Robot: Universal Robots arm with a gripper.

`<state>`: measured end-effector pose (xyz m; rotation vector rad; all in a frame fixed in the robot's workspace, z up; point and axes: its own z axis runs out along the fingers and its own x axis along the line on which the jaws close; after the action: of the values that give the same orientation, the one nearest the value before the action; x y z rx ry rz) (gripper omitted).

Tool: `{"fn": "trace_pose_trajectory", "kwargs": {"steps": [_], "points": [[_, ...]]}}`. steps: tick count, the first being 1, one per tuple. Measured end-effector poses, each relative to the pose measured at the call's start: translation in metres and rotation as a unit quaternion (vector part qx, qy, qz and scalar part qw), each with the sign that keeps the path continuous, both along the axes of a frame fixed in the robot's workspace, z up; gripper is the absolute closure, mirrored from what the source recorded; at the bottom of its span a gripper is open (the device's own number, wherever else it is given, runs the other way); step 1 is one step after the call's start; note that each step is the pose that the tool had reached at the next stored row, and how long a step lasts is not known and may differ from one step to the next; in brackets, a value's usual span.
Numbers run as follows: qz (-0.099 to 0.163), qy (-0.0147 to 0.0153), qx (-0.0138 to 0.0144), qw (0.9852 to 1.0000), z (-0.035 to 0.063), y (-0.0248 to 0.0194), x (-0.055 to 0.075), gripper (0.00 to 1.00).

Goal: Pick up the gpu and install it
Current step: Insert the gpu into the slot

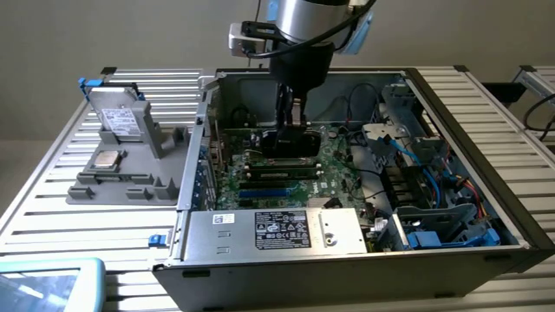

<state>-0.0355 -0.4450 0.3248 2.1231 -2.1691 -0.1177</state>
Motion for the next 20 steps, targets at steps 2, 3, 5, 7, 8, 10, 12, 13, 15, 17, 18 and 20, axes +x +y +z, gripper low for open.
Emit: {"fn": "trace_pose_trajectory", "kwargs": {"steps": [2,3,5,7,8,10,12,13,15,17,18,20], "points": [[0.0,0.0001,-0.0002,1.0,-0.0033,-0.0022,0.0,0.73],[0.0,0.0001,-0.0001,1.0,-0.0053,-0.0038,0.0,0.73],[0.0,0.0001,0.0002,1.0,-0.009,-0.0072,0.0,0.73],[0.0,0.0,0.0005,1.0,-0.0127,-0.0095,0.0,0.73],[0.0,0.0,0.0005,1.0,-0.0145,-0.0099,-0.001,0.73],[0.0,0.0,0.0004,1.0,-0.0179,-0.01,-0.001,0.73],[0.0,0.0001,-0.0007,1.0,-0.0212,-0.0099,0.0,0.73],[0.0,0.0001,-0.0029,1.0,-0.0223,-0.0093,0.0,0.73],[0.0,0.0001,-0.0101,0.9999,-0.024,-0.0078,0.0,0.73],[0.001,0.0,-0.0159,0.9999,-0.0258,-0.0065,0.0,0.73],[0.001,0.0,-0.0162,0.9999,-0.0268,-0.0063,-0.001,0.73],[0.002,0.0,-0.0159,0.9999,-0.0291,-0.0062,-0.001,0.73]]}}
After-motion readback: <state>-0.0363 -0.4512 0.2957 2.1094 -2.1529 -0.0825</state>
